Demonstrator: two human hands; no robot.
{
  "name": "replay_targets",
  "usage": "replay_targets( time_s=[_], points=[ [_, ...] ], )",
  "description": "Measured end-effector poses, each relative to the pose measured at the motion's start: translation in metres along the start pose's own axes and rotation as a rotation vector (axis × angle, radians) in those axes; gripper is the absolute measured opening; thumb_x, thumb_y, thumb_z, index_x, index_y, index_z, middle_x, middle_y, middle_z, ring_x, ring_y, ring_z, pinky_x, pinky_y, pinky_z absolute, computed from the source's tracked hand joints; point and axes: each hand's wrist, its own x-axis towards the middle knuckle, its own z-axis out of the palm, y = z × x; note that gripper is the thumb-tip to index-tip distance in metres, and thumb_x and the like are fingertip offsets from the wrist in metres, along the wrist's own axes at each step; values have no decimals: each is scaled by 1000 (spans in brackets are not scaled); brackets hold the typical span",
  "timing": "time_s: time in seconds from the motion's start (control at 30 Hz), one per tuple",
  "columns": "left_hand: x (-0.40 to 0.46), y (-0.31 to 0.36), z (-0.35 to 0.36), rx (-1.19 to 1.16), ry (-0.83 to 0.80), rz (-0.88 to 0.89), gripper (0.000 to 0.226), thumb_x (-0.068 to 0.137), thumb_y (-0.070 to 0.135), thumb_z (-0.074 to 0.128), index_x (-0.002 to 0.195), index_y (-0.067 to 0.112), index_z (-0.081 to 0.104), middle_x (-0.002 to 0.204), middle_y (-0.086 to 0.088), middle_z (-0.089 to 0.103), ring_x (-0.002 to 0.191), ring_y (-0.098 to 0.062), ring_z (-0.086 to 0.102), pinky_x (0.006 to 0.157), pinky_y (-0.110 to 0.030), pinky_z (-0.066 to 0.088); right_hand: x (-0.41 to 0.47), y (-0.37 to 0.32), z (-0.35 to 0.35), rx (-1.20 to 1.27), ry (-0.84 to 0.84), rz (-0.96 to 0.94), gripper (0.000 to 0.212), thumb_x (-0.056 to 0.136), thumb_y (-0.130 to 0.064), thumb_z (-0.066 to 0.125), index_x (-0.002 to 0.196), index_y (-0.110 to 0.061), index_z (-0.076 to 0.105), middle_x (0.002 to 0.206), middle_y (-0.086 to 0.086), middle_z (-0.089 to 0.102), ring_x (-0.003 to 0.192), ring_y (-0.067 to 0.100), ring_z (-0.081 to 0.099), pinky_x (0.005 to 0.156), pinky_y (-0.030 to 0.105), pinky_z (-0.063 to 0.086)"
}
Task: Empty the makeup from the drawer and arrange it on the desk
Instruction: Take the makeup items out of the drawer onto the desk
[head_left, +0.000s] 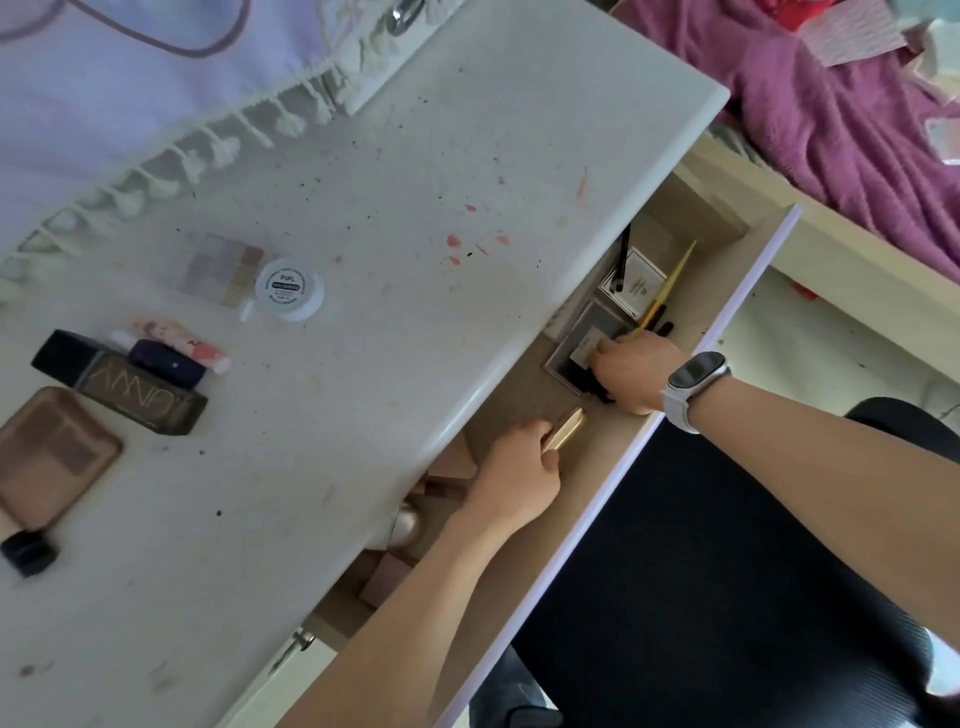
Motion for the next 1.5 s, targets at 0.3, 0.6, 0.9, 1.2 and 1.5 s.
replay_targets(
  time_s=[0.3, 0.6, 0.9, 1.2, 1.5],
  points=[
    [-57, 26, -77, -229, 43, -7, 24, 87, 17, 54, 109, 23, 60, 94, 4, 64, 73, -9, 58, 53, -16, 43, -43, -19, -37, 477, 161, 62, 27, 94, -18, 44, 118, -14, 57, 110, 7, 58, 100, 24, 55, 81, 34, 47],
    [-50, 1, -198, -590, 479, -59, 35, 82, 3, 62, 112, 16, 50, 89, -2, 61, 73, -14, 62, 75, -33, 56, -51, -72, -144, 678, 442, 190, 32, 99, -31, 36, 128, -23, 49, 123, 0, 50, 100, 28, 58, 78, 37, 47],
    [25, -24, -285, -187, 437, 38, 35, 82, 21, 65, 113, 19, 49, 96, -1, 60, 91, -25, 62, 89, -40, 50, 32, -113, -199, 658, 612, 309, 24, 98, -27, 39, 113, -18, 55, 111, 3, 57, 90, 27, 59, 62, 29, 33],
    [59, -54, -306, 160, 474, -14, 37, 84, 45, 57, 109, 18, 58, 104, -1, 61, 104, -24, 53, 93, -38, 41, 72, -123, -225, 636, 559, 332, 25, 96, -31, 40, 104, -19, 61, 103, 3, 58, 91, 31, 58, 64, 29, 31],
    [46, -66, -304, 344, 494, 126, 34, 91, 30, 49, 123, 20, 54, 127, -6, 46, 118, -27, 40, 94, -38, 35, 62, -109, -246, 500, 514, 230, 41, 99, -36, 30, 77, -9, 51, 67, 2, 46, 66, 27, 52, 57, 28, 33]
  ],
)
